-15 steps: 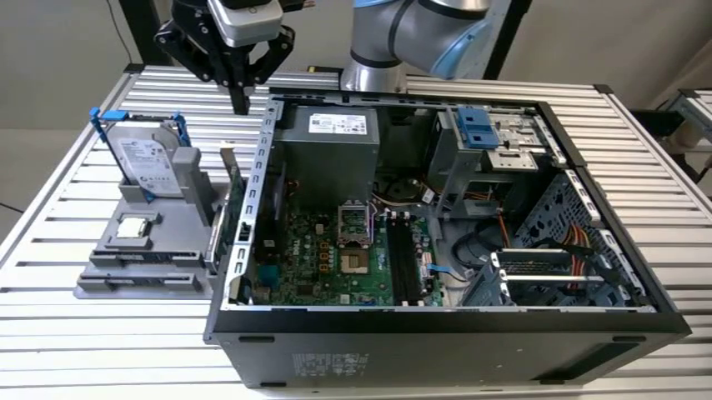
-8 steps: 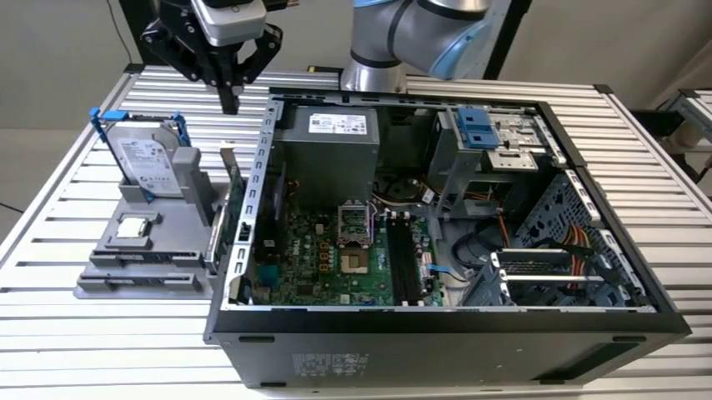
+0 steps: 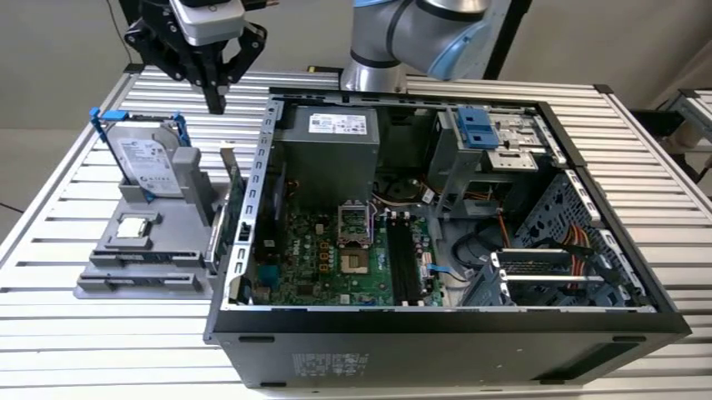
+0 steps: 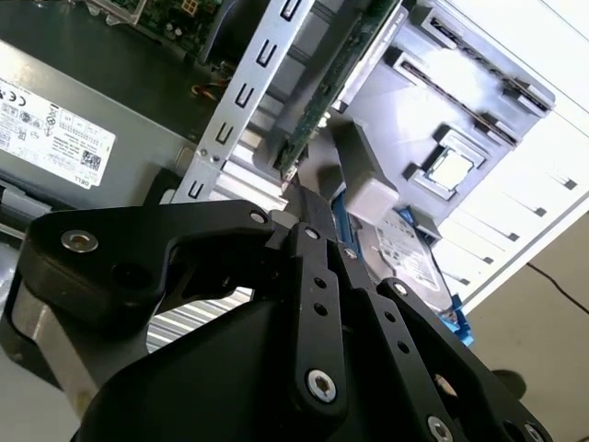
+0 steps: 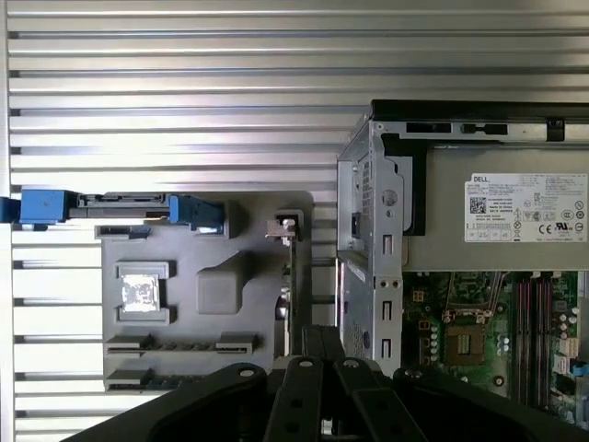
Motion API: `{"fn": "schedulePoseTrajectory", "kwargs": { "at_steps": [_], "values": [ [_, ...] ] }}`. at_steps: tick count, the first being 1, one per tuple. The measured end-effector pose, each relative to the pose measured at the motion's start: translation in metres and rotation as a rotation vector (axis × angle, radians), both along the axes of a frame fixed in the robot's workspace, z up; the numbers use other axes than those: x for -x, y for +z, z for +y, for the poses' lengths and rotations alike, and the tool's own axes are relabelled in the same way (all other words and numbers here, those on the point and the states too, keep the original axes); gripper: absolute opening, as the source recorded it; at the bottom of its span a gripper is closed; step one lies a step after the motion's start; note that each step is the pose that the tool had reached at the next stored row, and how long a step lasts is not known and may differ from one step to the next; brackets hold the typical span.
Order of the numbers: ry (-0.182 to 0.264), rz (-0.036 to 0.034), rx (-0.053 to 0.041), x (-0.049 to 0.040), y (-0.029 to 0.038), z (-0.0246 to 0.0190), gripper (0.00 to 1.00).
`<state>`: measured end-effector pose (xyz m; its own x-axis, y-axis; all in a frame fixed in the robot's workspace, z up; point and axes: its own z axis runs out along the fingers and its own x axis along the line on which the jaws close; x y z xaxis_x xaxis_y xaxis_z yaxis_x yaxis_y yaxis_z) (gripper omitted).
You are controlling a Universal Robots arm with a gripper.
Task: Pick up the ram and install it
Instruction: 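Reach for the ram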
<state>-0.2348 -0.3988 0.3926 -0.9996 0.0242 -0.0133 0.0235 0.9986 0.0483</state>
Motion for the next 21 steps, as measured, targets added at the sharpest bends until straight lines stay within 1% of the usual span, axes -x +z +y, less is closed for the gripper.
{"fn": "schedulePoseTrajectory", "kwargs": {
  "at_steps": [21],
  "values": [
    [0.001,0.0002,0.0000,0.0408,0.0000,0.0000,0.00]
  ]
}}
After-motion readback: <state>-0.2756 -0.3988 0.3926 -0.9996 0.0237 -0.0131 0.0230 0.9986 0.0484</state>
